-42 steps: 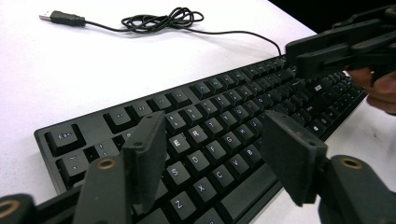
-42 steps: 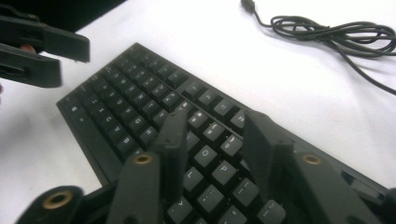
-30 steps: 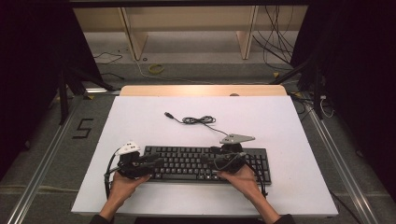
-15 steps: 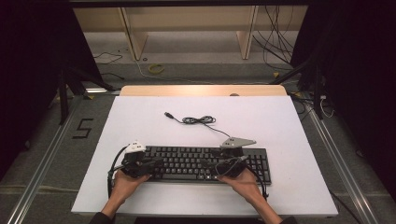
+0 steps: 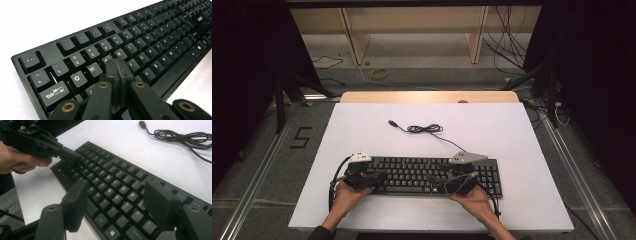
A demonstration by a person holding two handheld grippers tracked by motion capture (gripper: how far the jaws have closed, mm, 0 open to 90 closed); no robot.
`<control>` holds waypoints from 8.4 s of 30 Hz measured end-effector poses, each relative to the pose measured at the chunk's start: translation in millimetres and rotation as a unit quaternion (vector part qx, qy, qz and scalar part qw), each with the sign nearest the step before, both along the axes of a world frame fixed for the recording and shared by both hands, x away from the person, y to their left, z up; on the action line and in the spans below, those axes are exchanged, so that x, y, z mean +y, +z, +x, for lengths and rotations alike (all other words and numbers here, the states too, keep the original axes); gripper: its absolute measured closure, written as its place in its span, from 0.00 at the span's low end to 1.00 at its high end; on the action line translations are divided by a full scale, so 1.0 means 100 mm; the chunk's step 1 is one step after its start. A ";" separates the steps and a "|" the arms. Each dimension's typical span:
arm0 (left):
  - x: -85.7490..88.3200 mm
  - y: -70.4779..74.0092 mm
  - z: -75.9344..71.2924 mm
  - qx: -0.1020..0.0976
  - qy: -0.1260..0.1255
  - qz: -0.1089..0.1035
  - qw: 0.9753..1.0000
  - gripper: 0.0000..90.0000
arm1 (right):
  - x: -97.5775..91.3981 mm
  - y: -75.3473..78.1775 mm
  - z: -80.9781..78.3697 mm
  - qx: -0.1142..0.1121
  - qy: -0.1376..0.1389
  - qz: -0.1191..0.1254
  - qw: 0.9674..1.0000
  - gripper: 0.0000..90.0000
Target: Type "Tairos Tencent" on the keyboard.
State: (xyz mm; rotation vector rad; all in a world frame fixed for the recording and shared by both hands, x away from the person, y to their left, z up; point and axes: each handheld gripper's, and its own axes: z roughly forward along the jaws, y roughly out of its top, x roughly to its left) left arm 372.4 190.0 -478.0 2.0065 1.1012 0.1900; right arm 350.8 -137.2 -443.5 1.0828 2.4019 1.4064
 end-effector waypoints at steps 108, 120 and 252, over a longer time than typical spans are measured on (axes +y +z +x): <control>0.28 0.17 -0.40 -0.067 0.024 -0.090 0.993 0.31 | 0.72 -0.32 0.01 0.020 0.078 -0.051 0.995 1.00; 0.27 0.16 -0.41 -0.065 0.020 -0.085 0.994 0.31 | 0.76 -0.40 0.01 0.026 0.078 -0.073 0.994 1.00; 0.31 -0.05 -0.26 0.011 0.037 0.015 0.999 0.99 | 1.16 -0.38 0.52 0.045 0.030 -0.072 0.996 1.00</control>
